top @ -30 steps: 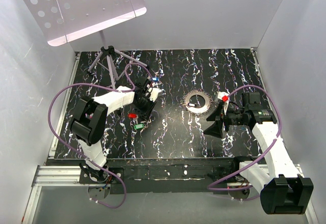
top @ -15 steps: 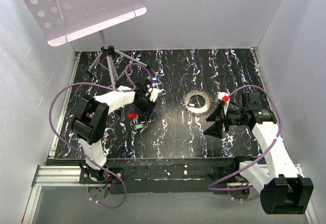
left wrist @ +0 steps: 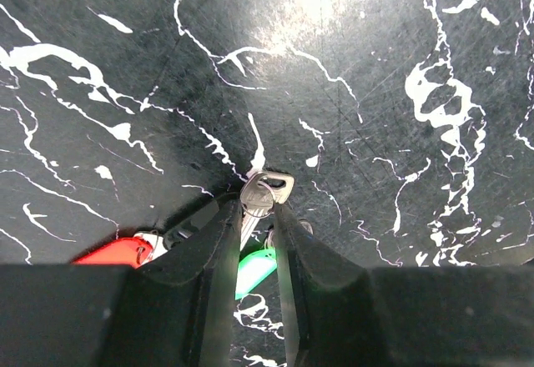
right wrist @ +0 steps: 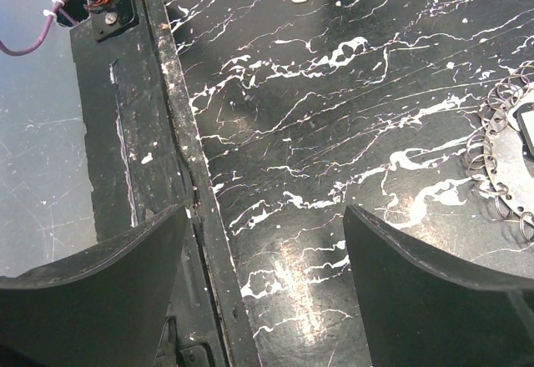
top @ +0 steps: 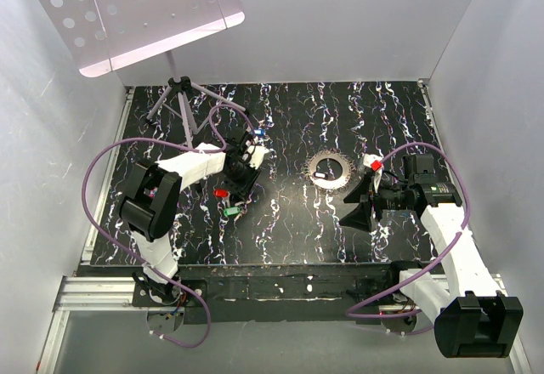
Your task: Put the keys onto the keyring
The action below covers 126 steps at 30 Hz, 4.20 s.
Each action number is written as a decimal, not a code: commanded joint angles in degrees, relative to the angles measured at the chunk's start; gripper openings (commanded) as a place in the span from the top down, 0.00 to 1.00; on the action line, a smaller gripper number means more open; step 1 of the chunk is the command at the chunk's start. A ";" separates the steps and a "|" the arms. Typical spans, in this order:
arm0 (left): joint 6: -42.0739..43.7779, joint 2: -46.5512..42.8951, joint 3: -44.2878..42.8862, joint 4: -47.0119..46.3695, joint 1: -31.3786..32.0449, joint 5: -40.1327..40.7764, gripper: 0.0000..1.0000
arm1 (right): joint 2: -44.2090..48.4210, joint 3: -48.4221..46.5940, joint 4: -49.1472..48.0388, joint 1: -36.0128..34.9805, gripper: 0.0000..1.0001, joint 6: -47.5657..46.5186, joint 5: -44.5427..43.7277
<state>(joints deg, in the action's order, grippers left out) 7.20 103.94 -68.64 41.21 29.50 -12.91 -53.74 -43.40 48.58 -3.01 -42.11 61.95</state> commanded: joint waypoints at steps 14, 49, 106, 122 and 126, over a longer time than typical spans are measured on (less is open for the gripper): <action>0.80 -7.44 1.14 -4.65 0.82 2.09 0.73 | -0.05 -2.39 1.43 0.19 0.16 -1.22 2.12; 1.41 -3.83 1.93 -4.39 6.71 13.87 0.72 | 0.12 -2.22 1.78 0.28 0.15 -1.57 2.56; -11.06 9.68 -16.05 -10.01 24.10 -2.12 1.00 | 3.55 -6.35 2.49 6.43 0.22 1.24 -0.87; -16.43 28.15 -39.02 -6.59 29.83 -2.30 1.00 | 6.19 -8.37 6.44 9.86 0.24 -0.96 2.47; -16.78 29.39 -39.82 -5.53 30.09 -0.81 1.00 | 6.36 -8.20 6.53 9.95 0.24 -0.96 2.65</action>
<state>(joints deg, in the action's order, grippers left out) -8.97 132.44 -107.00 33.39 59.33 -15.49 -48.07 -49.36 54.08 6.72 -42.28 62.41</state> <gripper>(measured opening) 0.008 0.762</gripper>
